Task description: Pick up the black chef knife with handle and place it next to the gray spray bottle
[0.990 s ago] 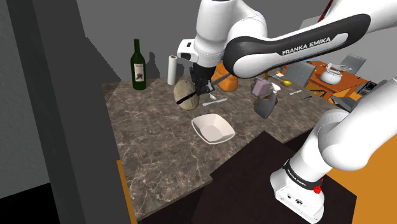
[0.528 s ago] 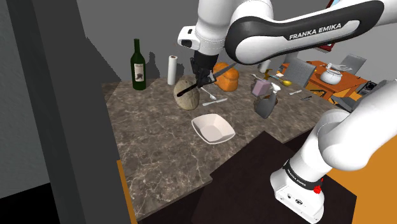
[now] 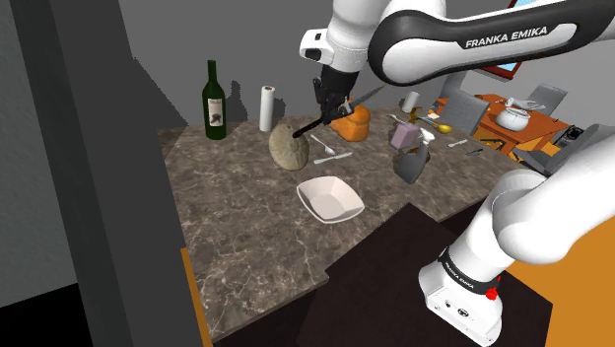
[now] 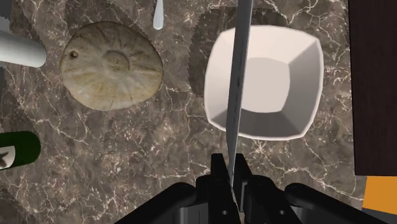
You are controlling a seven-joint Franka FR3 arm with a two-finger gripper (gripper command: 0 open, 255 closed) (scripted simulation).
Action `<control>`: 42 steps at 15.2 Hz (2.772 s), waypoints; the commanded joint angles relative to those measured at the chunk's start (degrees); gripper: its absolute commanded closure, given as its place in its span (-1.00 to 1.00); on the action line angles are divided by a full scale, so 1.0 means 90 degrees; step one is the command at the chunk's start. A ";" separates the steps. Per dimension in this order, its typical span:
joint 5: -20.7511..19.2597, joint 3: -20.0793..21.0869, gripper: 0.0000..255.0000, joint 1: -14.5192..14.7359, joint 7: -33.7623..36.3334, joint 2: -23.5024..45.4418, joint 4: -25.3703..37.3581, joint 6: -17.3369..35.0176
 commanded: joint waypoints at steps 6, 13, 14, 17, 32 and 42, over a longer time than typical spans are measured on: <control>-0.0146 -0.0864 1.00 -0.0355 -0.1090 -0.0633 -0.0675 0.0378; -0.0406 -0.1773 1.00 -0.0762 -0.2173 -0.0959 -0.1021 0.0727; -0.0446 -0.1907 1.00 -0.0822 -0.2330 -0.0976 -0.1040 0.0778; -0.0555 -0.2311 1.00 -0.0997 -0.2804 -0.0979 -0.1052 0.0931; -0.0490 -0.4426 1.00 -0.1526 -0.5371 0.0002 -0.0117 0.1692; 0.0180 -0.5417 1.00 -0.1509 -0.6660 0.0976 0.0460 0.2275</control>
